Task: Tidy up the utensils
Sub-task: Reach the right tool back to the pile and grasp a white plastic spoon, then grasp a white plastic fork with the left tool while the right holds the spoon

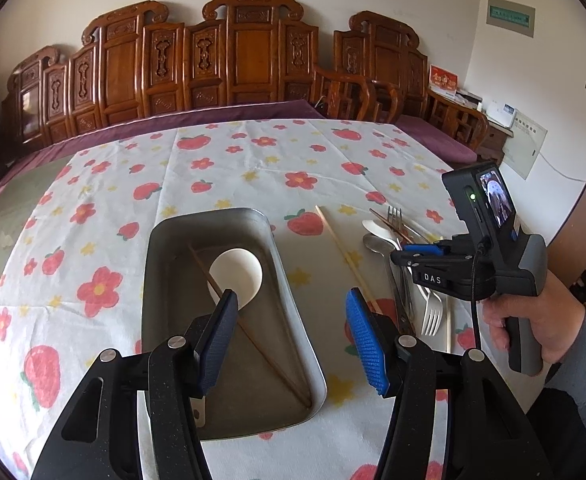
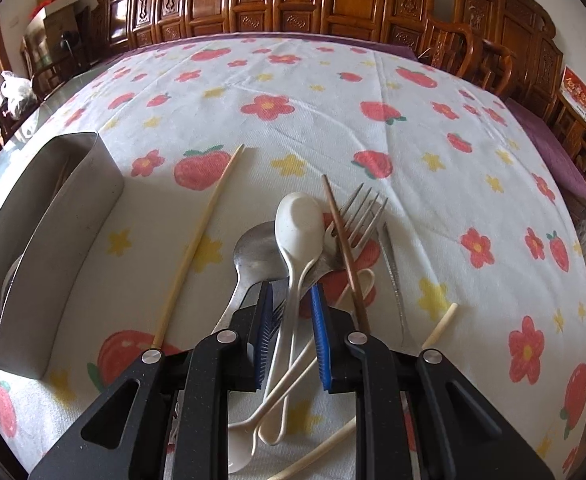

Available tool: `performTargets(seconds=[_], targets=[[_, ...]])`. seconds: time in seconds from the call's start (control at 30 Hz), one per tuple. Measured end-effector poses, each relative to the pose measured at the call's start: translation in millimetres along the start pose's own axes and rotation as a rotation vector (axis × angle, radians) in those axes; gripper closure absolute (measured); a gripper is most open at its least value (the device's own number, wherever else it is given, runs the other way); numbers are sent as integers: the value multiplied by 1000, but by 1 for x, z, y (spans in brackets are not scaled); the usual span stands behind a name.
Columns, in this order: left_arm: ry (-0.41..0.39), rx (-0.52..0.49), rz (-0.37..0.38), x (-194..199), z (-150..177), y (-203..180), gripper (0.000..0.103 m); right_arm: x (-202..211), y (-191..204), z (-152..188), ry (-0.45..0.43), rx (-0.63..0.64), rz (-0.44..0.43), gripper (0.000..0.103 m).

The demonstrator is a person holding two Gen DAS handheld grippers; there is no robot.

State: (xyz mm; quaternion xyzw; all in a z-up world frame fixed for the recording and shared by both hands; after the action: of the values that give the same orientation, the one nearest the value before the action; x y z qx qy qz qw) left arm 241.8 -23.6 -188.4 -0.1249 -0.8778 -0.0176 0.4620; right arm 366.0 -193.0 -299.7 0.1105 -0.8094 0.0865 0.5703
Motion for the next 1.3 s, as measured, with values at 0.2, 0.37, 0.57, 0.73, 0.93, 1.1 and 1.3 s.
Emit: performTargets(seconds=[0.2, 0.37, 0.57, 0.73, 0.93, 1.1, 1.3], targets=[[-2, -6, -1, -1, 0, -4, 49, 16, -4, 7, -50, -37, -52, 95], [-7, -23, 4, -1, 0, -14, 49, 40, -11, 8, -123, -58, -78, 95], [-17, -47, 7, -2, 2, -25, 49, 85, -22, 2, -229, -76, -108, 95], [-13, -67, 9, -3, 7, -35, 49, 105, -36, 20, -249, -95, -95, 95], [-13, -89, 15, -6, 12, -51, 49, 91, -62, 66, -211, -154, -49, 95], [-7, -105, 30, -9, 16, -69, 49, 81, -76, 91, -194, -176, -20, 95], [18, -123, 44, -21, 14, -93, 50, 61, -93, 105, -167, -199, -10, 95]])
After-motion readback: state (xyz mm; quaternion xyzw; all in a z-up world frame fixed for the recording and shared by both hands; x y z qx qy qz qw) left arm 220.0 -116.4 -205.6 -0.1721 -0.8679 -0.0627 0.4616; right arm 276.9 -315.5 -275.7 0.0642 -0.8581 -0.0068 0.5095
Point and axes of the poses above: each gripper's, at about its wrist camera, not at the fingertips, and x roughly against the way its jaws point, y to its left, z to its underside, the point moved 7 cm from there along -x, roughly the way its jaws point, and after that the axes turned 11 degrees about y, right-handed, at the moved point
